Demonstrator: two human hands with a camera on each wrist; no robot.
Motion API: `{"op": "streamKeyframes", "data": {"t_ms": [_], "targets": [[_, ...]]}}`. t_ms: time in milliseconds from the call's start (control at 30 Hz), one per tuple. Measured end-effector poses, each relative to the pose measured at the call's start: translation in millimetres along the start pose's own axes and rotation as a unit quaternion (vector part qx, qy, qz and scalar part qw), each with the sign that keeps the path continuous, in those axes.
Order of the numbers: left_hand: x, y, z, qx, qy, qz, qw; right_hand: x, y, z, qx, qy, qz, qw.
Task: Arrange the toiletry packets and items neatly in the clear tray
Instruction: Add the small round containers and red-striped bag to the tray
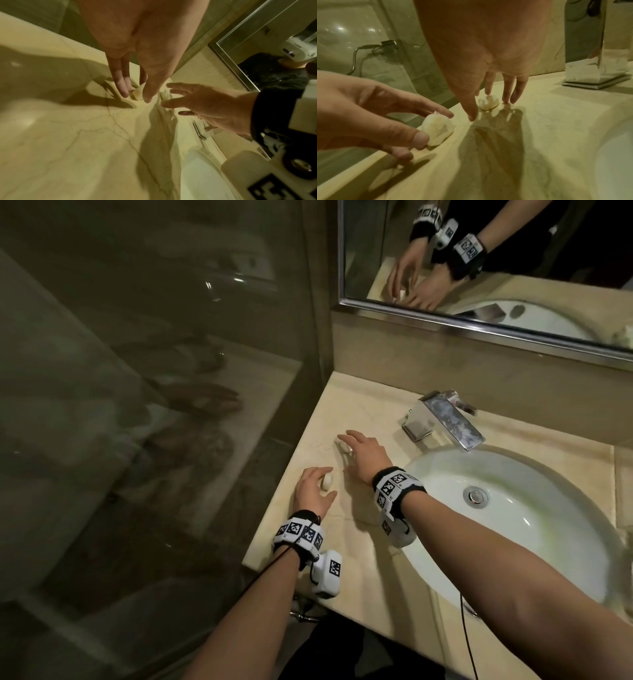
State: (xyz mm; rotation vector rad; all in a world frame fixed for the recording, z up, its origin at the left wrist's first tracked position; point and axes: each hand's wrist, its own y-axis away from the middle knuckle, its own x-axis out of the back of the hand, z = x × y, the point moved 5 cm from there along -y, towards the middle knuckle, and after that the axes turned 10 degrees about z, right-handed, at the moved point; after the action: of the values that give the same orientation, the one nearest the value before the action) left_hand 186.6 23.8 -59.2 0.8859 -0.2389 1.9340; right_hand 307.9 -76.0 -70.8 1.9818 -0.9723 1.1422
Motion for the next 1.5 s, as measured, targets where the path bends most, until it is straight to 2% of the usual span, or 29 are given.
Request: {"op": "streamKeyframes", "data": {"t_ms": [67,233,333,500,667,1100,1267,1500], "targets": [[-2,-4,-1,0.0,0.0,0.004,1.0,-4,-3,-2,0.008,0.019,0.0,1.0],[-5,-7,-2,0.024,0.008,0.019,0.999,-4,6,3,-0.001,0.004,0.058,0.998],[-9,-6,0,0.052,0.059,0.016,0.997,0,23,12,-0.017,-0.054,0.058,0.997],[-14,6,30,0.07,0.187,-0.018,0.98,50,63,36,-0.038,-0.2,0.156,0.967],[-32,25,85,0.045,0.256,-0.068,0.963,111,116,67,-0.037,-0.229,0.234,0.944],[-147,102,231,-0.061,0.242,-0.201,0.947,190,239,209,-0.154,-0.27,0.307,0.899],[-203,133,275,-0.061,0.231,-0.245,0.94,208,287,272,-0.214,-0.298,0.328,0.87],[-271,174,334,-0.091,0.197,-0.278,0.936,229,344,349,-0.246,-0.347,0.353,0.833]]}}
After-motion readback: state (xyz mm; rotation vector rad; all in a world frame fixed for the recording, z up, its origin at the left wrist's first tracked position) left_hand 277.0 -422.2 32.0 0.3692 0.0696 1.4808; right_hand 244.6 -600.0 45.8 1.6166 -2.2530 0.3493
